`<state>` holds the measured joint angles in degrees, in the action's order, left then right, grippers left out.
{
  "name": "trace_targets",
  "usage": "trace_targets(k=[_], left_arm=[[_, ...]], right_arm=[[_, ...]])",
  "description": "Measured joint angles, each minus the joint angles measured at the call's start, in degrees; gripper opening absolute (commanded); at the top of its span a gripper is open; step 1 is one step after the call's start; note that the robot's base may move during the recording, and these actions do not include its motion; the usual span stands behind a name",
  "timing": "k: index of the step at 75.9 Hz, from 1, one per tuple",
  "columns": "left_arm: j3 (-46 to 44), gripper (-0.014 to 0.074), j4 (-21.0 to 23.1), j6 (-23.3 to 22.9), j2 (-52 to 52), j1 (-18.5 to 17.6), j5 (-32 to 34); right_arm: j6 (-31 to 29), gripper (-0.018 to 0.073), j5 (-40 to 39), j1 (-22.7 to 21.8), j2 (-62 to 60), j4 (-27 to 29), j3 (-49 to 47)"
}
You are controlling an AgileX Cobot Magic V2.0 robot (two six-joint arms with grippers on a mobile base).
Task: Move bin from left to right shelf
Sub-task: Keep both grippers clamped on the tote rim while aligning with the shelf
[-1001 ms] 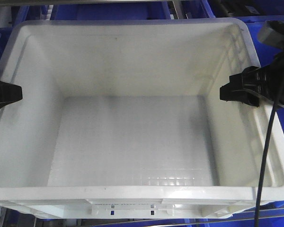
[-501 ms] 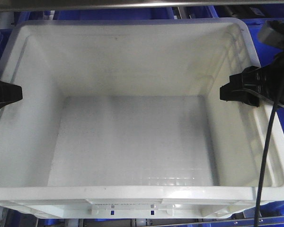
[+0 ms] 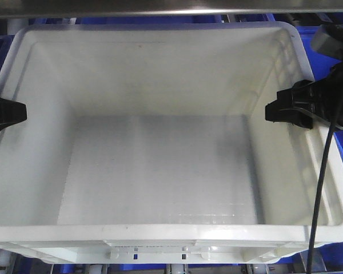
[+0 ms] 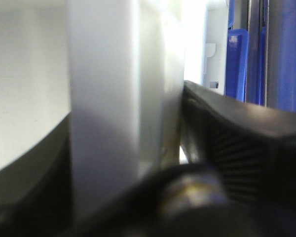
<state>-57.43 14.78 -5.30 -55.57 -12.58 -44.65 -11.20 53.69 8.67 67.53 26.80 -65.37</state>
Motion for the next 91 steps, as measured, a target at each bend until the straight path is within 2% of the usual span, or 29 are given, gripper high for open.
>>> trace_targets(k=[91], left_arm=[[0.00, -0.0006, 0.00, 0.00, 0.00, 0.00, 0.00]], right_arm=[[0.00, -0.0006, 0.00, 0.00, 0.00, 0.00, 0.00]])
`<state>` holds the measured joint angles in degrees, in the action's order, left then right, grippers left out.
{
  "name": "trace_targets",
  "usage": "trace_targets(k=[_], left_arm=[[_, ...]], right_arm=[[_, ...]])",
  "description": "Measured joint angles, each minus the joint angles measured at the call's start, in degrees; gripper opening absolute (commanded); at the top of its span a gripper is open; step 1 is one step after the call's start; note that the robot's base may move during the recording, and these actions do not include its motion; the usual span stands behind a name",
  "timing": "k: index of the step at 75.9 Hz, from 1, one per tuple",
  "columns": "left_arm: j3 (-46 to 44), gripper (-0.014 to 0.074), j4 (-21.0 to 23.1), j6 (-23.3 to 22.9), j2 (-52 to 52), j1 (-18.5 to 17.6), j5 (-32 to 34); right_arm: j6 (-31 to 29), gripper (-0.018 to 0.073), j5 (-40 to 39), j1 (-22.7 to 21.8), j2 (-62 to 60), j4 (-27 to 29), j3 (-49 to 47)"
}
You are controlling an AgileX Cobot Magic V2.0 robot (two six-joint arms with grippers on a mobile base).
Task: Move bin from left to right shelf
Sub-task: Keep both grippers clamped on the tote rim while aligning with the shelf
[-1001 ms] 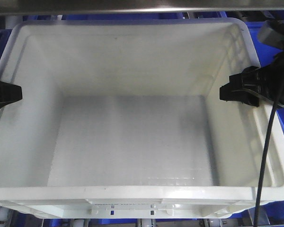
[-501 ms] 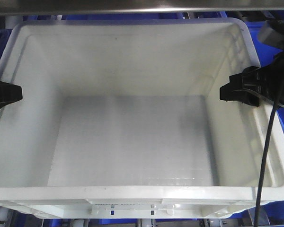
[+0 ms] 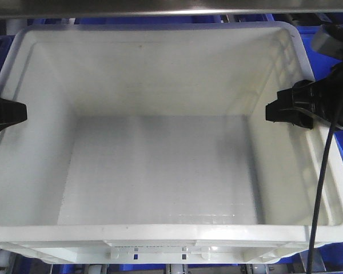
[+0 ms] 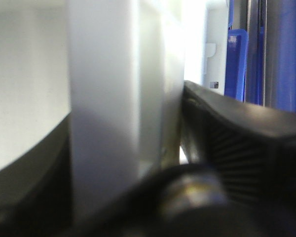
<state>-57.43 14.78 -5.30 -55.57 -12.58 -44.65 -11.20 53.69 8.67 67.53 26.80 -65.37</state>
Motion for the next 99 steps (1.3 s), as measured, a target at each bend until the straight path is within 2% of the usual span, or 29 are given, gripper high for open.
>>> trace_targets(k=[99], left_arm=[[0.00, -0.0006, 0.06, 0.00, 0.00, 0.00, 1.02]], right_arm=[[-0.02, -0.0006, -0.35, 0.00, 0.00, -0.07, 0.00]])
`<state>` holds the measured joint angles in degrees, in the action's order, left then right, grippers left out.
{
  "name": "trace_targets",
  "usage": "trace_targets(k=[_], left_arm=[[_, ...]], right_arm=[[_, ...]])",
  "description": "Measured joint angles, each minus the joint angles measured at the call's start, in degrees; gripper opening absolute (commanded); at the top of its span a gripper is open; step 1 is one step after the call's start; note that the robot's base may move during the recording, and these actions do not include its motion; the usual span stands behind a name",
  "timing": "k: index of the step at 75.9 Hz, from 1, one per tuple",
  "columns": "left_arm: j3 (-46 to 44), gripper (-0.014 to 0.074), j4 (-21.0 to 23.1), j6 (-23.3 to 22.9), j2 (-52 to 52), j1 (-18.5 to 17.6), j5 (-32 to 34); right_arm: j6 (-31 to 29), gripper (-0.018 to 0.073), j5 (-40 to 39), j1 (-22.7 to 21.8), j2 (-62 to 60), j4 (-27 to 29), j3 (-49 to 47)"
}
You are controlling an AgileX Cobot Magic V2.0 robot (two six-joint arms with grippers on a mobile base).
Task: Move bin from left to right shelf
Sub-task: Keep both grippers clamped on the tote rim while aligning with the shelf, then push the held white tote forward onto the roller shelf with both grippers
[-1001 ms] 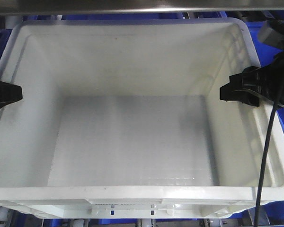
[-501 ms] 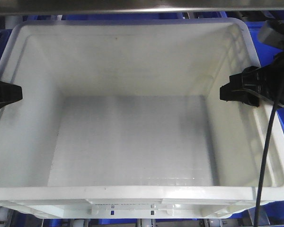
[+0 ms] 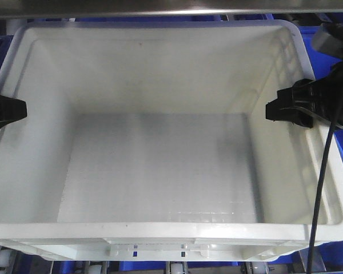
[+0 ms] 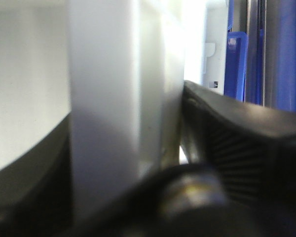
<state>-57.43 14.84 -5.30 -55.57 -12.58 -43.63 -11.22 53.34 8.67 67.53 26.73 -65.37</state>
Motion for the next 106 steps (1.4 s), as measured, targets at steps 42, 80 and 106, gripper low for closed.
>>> trace_targets(k=[42, 80, 106], left_arm=[[0.00, -0.0006, 3.02, 1.46, -7.09, -0.18, 0.53], [0.11, -0.0006, 1.95, 0.76, -8.16, -0.07, 1.33], [0.28, -0.0006, 2.12, 1.27, -10.68, -0.07, 1.50]], right_arm=[[1.48, -0.0006, 0.56, 0.00, 0.11, -7.22, 0.00], [-0.90, -0.0006, -1.89, 0.16, 6.91, -6.98, 0.00], [-1.07, -0.0006, -2.04, 0.22, 8.04, -7.98, 0.00]])
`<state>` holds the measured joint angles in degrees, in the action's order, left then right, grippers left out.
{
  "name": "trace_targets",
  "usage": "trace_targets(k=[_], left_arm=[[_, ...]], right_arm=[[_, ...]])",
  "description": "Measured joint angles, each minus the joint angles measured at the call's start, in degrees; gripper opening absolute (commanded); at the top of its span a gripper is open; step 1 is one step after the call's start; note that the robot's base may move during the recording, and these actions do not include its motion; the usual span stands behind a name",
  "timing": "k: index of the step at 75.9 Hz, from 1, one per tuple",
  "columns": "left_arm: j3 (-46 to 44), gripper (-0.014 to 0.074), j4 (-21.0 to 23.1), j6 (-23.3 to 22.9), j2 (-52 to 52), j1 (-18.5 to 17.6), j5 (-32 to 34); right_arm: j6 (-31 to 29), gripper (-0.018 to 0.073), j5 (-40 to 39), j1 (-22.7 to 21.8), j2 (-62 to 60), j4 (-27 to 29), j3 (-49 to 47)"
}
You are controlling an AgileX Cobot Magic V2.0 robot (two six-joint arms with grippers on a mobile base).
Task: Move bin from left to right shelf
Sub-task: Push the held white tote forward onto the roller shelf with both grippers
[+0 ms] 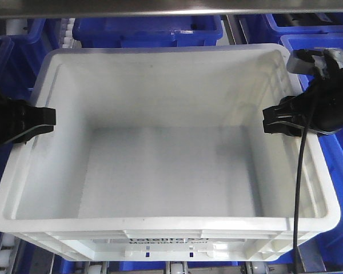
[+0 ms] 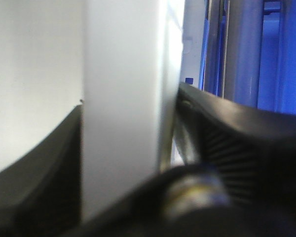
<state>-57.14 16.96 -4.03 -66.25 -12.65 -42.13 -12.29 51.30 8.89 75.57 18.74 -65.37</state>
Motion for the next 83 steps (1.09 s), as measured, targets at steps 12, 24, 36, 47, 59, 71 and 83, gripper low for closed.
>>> trace_targets(k=[12, 24, 36, 47, 59, 71, 83], left_arm=[[0.00, -0.0006, 0.34, 0.25, -0.99, 0.00, 0.25], [0.00, -0.0006, 0.65, 0.43, -1.46, 0.00, 0.51], [0.00, -0.0006, 0.79, 0.60, -1.46, 0.00, 1.05], [0.00, -0.0006, 1.24, 0.61, -1.46, 0.00, 1.36], [0.00, -0.0006, 1.39, 0.66, -1.46, 0.00, 1.54], [0.00, -0.0006, 1.46, 0.66, -1.50, 0.00, 1.57], [0.00, -0.0006, 1.46, 0.66, -2.92, 0.00, 1.88]], right_arm=[[0.23, -0.0006, -0.11, 0.00, 0.12, -0.53, 0.00], [0.23, -0.0006, -0.57, 0.00, 0.12, -1.05, 0.00], [0.40, -0.0006, -0.94, 0.00, 0.12, -1.69, 0.00], [0.40, -0.0006, -1.28, 0.00, 0.12, -2.20, 0.00], [0.42, -0.0006, -1.73, 0.00, 0.12, -2.43, 0.00], [0.42, -0.0006, -1.78, 0.00, 0.27, -2.51, 0.00], [0.42, -0.0006, -2.21, 0.00, 1.74, -2.71, 0.00]])
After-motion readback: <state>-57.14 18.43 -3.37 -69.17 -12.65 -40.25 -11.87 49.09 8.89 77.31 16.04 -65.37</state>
